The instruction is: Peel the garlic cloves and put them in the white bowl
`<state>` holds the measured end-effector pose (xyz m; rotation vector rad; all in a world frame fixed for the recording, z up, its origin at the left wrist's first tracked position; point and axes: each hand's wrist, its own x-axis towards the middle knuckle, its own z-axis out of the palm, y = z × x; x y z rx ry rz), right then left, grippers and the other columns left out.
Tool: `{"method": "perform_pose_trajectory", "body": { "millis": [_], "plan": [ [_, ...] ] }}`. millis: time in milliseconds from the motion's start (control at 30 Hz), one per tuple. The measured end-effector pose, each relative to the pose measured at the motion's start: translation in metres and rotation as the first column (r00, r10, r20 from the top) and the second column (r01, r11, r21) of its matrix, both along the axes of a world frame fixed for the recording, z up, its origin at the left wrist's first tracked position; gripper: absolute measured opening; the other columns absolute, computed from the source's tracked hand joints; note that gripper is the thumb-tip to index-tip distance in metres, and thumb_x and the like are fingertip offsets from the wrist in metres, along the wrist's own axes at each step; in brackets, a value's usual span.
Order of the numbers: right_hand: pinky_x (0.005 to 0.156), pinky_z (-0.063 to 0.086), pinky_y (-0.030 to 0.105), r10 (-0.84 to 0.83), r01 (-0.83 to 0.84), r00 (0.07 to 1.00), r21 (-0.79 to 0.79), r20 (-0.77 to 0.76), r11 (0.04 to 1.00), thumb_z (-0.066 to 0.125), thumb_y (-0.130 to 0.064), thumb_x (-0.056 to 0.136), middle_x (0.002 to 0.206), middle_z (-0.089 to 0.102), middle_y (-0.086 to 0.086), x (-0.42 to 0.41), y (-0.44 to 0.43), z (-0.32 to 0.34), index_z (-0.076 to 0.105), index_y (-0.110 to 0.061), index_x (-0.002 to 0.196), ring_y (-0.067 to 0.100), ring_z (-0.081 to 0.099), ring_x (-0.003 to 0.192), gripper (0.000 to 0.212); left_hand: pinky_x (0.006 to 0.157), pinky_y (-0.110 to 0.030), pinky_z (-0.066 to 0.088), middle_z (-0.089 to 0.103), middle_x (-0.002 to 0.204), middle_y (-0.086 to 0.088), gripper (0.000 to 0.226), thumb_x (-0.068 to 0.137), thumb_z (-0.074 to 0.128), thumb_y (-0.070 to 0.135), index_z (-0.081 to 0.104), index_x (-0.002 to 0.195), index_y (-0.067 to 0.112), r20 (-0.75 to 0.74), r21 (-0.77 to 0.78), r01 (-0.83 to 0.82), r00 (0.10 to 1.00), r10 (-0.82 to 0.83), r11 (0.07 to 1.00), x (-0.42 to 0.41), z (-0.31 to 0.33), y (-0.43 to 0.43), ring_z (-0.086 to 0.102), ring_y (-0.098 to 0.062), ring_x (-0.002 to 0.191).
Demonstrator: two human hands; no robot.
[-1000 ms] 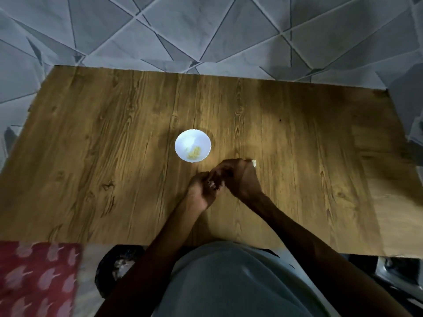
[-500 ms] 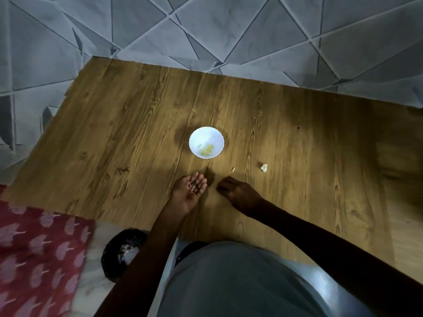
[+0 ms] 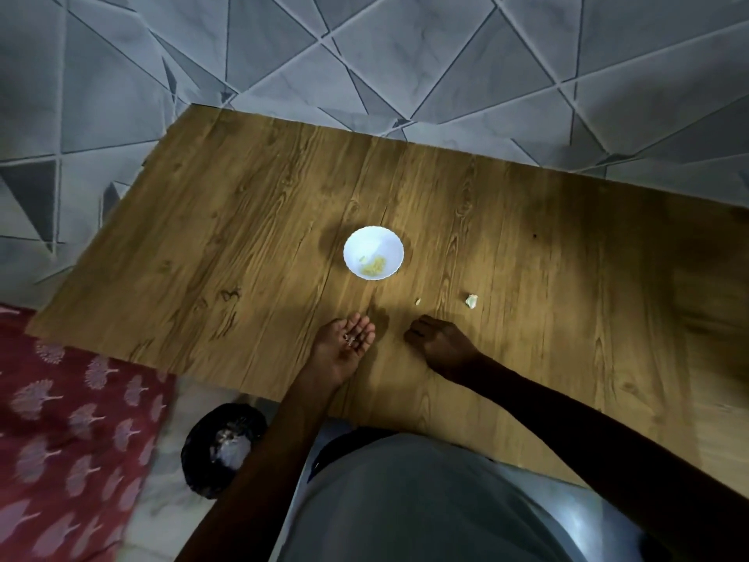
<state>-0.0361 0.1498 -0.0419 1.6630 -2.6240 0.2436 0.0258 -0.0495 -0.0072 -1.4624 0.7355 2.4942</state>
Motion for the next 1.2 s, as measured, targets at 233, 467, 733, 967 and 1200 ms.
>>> {"method": "perform_pose_trajectory", "body": {
  "millis": [233,467,733,967,1200],
  "plan": [
    [0.065,0.049,0.023,-0.420,0.714,0.580,-0.187,0.698,0.675,0.064,0.008,0.072,0.079,0.071,-0.006,0.037,-0.038,0.031,0.068,-0.017,0.077,0.013,0.068,0.073,0.026,0.087,-0.032,0.048,0.062,0.098,-0.011,0.032,0.104,0.032,0.017,0.059,0.096,0.003,-0.019,0.048,-0.042,0.999,0.043,0.998,0.014,-0.003,0.014,0.060,-0.024,0.100],
    [0.077,0.052,0.030,-0.295,0.372,0.822,-0.066,0.487,0.926,0.055,-0.022,0.087,0.099,0.072,0.005,0.093,-0.065,0.073,0.072,-0.018,0.100,0.022,0.068,0.090,0.022,0.067,-0.027,0.053,0.069,0.073,-0.008,0.023,0.090,0.050,0.013,0.068,0.081,0.004,-0.060,0.251,-0.091,0.992,0.110,0.964,0.046,-0.014,0.029,0.068,-0.017,0.061],
    [0.071,0.045,0.007,-0.534,0.759,0.565,-0.143,0.629,0.635,0.067,0.006,0.081,0.089,0.076,0.002,0.060,-0.006,0.037,0.079,-0.010,0.090,0.009,0.069,0.076,0.022,0.082,-0.034,0.051,0.066,0.089,-0.012,0.032,0.103,0.035,0.016,0.062,0.090,0.003,-0.002,0.168,-0.182,0.983,0.185,0.969,0.058,-0.014,0.036,0.062,-0.023,0.084],
    [0.068,0.042,0.018,-0.590,0.698,0.624,-0.025,0.512,0.716,0.067,-0.011,0.088,0.090,0.076,0.000,0.040,-0.006,0.018,0.078,-0.016,0.090,0.016,0.070,0.081,0.012,0.093,-0.035,0.045,0.064,0.092,-0.011,0.032,0.103,0.034,0.016,0.062,0.092,0.004,-0.013,0.140,-0.170,0.985,0.174,0.975,0.058,-0.013,0.039,0.061,-0.023,0.085],
    [0.083,0.048,0.033,-0.604,0.575,0.765,0.185,0.221,0.797,0.061,-0.012,0.084,0.116,0.064,0.013,0.037,-0.028,0.024,0.063,-0.006,0.116,0.030,0.062,0.102,0.033,0.091,-0.035,0.047,0.067,0.086,-0.011,0.032,0.102,0.035,0.015,0.062,0.091,0.003,-0.004,0.109,-0.173,0.985,0.174,0.979,0.053,-0.011,0.037,0.062,-0.023,0.084]
  ]
}}
